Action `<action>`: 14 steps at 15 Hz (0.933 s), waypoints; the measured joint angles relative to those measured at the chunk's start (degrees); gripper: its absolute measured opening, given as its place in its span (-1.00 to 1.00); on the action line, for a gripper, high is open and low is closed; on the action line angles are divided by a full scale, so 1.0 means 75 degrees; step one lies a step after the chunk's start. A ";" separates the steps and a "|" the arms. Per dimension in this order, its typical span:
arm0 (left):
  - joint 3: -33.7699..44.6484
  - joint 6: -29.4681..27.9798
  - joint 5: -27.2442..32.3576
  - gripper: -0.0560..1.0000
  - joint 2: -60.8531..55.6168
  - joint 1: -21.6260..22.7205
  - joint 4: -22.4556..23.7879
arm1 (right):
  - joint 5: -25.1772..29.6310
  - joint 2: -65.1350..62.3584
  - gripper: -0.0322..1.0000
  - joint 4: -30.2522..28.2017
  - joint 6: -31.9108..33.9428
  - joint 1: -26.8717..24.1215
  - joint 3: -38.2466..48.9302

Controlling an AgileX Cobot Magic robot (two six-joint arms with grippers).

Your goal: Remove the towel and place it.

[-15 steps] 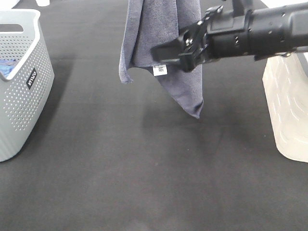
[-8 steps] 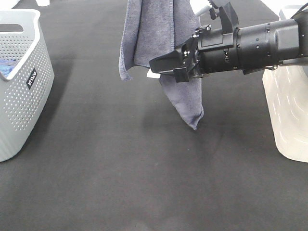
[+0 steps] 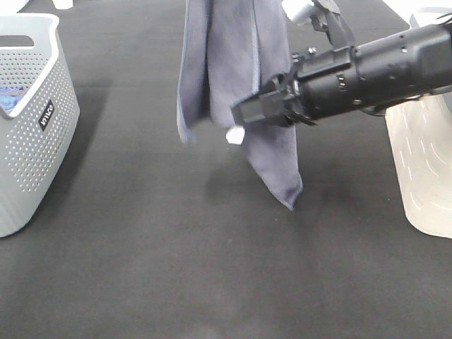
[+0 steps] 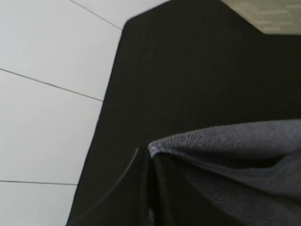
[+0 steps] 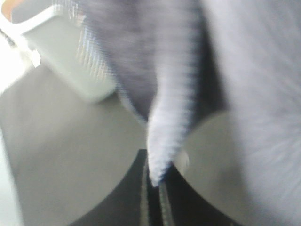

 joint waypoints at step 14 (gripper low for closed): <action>0.0695 -0.1688 0.1451 -0.89 0.0229 0.0787 0.0099 | 0.2361 -0.1650 -0.94 -0.9985 0.7869 0.0000 -0.2895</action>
